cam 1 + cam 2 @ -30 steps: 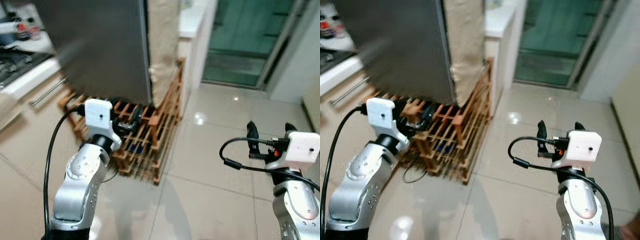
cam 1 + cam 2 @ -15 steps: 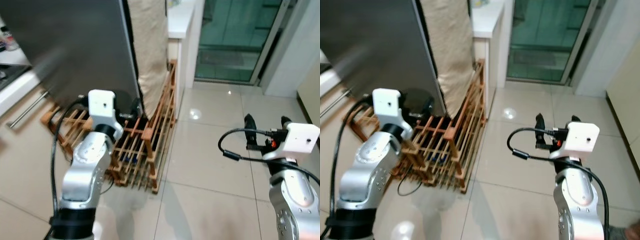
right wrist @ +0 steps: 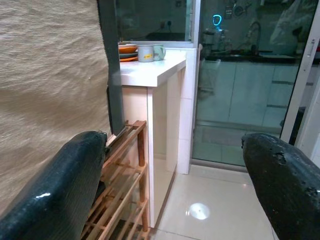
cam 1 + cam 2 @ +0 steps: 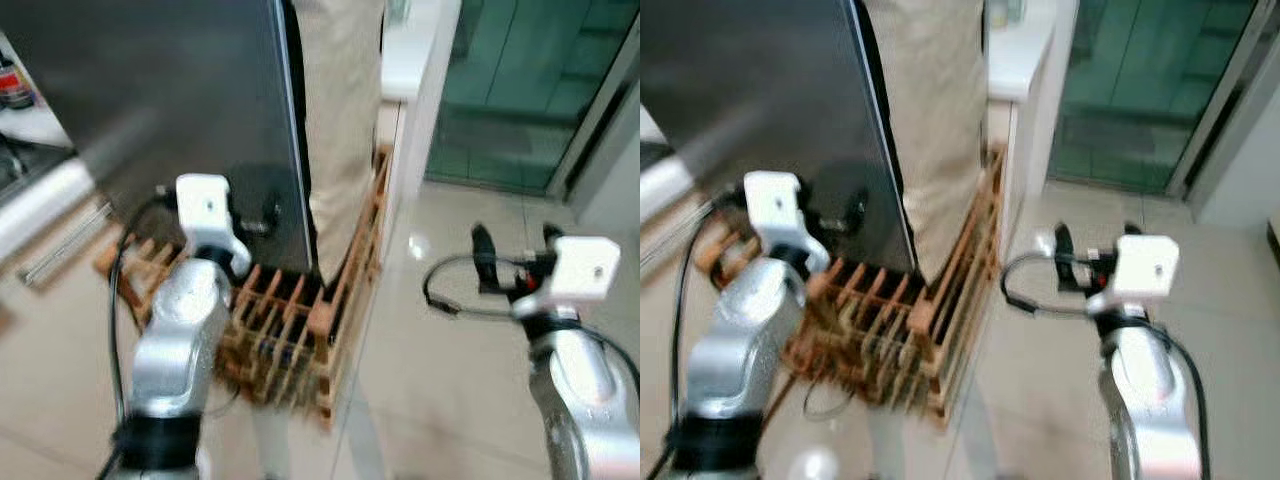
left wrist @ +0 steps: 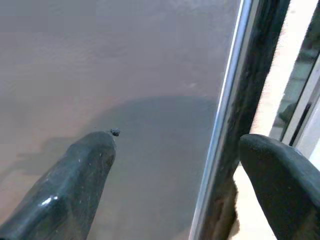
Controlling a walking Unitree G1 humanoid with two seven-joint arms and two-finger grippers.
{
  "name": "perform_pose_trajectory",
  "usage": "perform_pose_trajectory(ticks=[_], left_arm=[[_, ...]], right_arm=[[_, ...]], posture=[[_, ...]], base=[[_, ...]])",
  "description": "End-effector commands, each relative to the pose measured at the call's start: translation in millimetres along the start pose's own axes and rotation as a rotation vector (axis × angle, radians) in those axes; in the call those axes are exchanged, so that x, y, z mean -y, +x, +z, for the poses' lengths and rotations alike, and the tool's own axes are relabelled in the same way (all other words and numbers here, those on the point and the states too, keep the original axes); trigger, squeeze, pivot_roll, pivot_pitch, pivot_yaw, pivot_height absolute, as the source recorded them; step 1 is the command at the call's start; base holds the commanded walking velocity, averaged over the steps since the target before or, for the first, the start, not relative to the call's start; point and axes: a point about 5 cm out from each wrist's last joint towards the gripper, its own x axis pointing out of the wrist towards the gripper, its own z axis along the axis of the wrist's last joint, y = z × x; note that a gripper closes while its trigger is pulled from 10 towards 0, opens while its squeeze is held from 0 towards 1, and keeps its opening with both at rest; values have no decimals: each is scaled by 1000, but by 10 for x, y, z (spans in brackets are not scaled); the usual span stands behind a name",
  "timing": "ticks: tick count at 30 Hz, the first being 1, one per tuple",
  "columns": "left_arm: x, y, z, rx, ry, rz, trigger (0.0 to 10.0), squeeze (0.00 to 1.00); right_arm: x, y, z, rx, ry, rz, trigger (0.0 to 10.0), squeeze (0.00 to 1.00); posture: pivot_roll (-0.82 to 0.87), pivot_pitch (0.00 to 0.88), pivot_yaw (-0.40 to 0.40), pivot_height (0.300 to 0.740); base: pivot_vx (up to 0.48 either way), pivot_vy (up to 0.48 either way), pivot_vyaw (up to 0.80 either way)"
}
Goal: Restocking fridge
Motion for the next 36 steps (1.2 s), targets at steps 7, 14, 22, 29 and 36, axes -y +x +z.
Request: perform_pose_trajectory(ticks=[7,14,22,29,36], left_arm=[[0,89,-9,-43,16,-20,10000,0],[67,226,90,2,-15,-3,10000,0],[234,379,221,42,1,-49,10000,0],[437,513,167,9,-14,-82,10000,0],[630,641,129,-19,-63,-135,10000,0]], right_arm=[[-54,36,-29,-24,-1,23,10000,345],[-45,45,-43,-24,-13,-2,10000,349],[-26,67,-28,-19,-20,-6,10000,349],[-62,83,-34,-24,-20,5,10000,353],[-64,78,-26,-23,-20,1,10000,349]], posture=[[-107,0,60,740],[-119,0,65,740],[-127,0,58,740],[-134,0,54,740],[-151,0,63,740]], base=[[0,0,-114],[0,0,-571],[0,0,0],[0,0,0],[0,0,0]])
